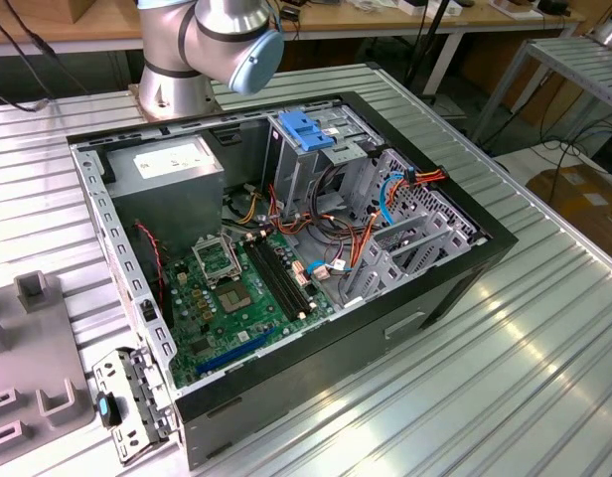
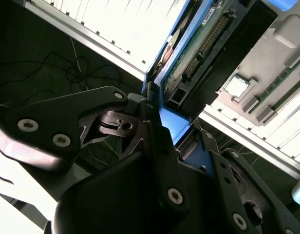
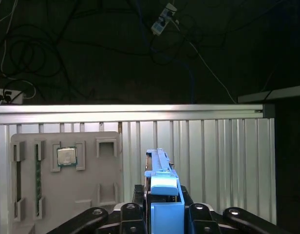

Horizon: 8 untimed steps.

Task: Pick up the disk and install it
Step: 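Pick up the disk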

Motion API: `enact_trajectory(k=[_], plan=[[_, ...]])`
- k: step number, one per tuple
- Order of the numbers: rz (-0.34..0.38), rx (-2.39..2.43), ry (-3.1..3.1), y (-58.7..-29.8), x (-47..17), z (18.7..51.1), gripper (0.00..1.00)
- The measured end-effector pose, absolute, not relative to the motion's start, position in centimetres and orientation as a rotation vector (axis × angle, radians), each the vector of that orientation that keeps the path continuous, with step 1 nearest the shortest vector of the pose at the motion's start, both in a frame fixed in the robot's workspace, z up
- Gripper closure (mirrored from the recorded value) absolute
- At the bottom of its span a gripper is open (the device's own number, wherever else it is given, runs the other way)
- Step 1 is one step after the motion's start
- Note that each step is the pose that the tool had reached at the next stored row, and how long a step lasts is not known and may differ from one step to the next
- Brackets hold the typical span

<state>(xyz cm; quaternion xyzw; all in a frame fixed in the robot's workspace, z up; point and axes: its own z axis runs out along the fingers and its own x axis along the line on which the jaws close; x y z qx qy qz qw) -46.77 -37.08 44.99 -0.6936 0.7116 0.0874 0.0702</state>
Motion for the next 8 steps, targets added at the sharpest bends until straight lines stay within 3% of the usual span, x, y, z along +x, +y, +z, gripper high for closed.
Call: enact_trajectory(k=[8], plan=[[0.277, -2.081, 2.136, -37.08, -46.76, 45.68, 0.63]])
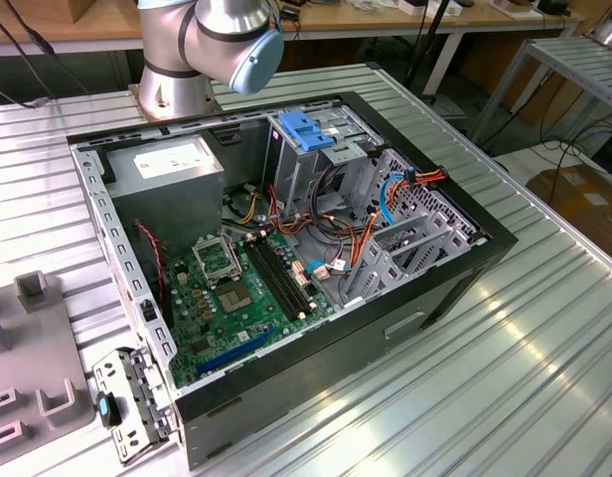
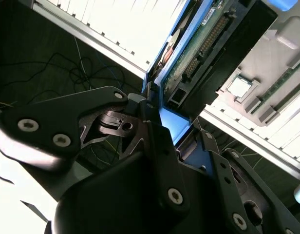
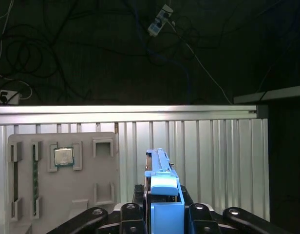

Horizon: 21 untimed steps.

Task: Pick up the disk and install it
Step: 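Pick up the disk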

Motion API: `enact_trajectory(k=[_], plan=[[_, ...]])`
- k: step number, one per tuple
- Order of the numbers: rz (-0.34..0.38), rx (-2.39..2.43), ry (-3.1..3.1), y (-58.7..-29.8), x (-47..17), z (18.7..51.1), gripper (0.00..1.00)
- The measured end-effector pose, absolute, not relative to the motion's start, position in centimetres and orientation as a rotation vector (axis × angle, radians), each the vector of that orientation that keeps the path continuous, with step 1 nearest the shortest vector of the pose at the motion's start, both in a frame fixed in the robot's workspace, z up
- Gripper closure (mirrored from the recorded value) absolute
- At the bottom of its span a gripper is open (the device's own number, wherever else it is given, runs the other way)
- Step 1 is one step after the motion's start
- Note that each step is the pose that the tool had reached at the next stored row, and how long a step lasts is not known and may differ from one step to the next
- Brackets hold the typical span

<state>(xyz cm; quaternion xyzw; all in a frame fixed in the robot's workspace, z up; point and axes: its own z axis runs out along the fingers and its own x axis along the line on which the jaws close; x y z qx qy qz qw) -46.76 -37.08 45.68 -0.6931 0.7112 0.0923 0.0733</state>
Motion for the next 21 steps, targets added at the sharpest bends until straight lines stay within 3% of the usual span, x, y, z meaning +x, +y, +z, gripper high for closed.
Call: enact_trajectory(k=[21], plan=[[0.227, -2.108, 2.164, -37.1, -46.7, 46.7, 0.63]])
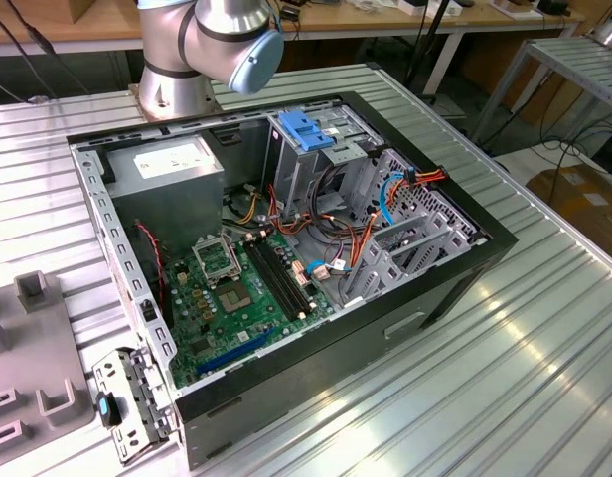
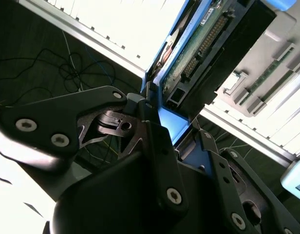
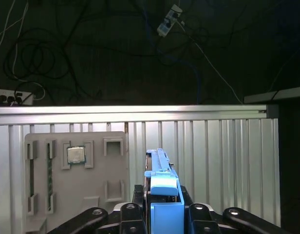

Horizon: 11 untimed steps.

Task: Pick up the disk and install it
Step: 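Pick up the disk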

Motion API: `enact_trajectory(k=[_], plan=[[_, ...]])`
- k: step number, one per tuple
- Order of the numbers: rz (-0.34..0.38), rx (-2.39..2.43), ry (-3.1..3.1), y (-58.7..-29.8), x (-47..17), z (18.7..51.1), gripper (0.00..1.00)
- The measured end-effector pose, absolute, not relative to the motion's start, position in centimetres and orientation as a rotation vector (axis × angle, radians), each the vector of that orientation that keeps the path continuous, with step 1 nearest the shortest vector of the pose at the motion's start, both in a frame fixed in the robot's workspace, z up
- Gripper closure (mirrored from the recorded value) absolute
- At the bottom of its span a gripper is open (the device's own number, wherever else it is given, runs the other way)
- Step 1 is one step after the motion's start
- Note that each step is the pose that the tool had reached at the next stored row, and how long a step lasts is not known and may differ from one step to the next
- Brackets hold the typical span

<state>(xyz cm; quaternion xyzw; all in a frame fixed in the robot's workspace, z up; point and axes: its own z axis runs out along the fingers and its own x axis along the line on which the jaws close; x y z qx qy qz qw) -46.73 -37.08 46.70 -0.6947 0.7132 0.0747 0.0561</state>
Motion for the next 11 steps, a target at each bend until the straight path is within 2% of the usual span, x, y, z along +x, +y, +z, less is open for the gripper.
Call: enact_trajectory(k=[11], plan=[[0.231, -2.109, 2.166, -37.1, -46.7, 49.0, 0.63]])
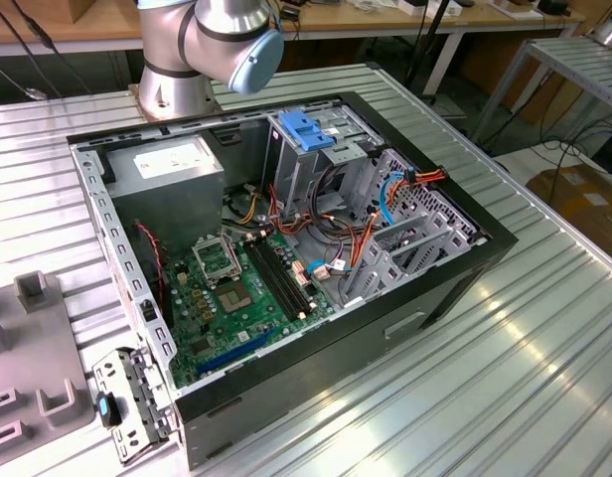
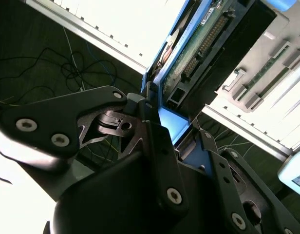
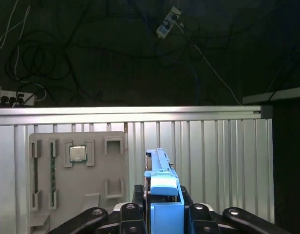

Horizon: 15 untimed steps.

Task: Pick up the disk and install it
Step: 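Pick up the disk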

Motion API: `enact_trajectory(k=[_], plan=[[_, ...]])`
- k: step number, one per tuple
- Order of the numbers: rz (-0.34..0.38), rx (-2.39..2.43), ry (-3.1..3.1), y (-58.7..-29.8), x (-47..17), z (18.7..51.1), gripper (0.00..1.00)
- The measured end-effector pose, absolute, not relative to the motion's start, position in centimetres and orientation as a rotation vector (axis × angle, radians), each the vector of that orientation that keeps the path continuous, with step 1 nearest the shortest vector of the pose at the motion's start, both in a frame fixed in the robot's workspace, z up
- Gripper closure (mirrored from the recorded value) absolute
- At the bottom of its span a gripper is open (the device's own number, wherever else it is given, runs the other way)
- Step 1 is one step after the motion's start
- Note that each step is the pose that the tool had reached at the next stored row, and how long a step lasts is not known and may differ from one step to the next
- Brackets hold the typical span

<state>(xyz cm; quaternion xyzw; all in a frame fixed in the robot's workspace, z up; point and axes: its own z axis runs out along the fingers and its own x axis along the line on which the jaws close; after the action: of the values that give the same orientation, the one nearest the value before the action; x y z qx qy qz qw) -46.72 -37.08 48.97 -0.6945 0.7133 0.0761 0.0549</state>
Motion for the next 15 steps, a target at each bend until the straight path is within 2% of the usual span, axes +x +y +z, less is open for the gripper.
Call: enact_trajectory(k=[6, 15], plan=[[0.229, -2.112, 2.170, -37.1, -46.7, 50.1, 0.63], [0.120, -2.165, 2.227, -37.1, -46.7, 50.3, 0.63]])
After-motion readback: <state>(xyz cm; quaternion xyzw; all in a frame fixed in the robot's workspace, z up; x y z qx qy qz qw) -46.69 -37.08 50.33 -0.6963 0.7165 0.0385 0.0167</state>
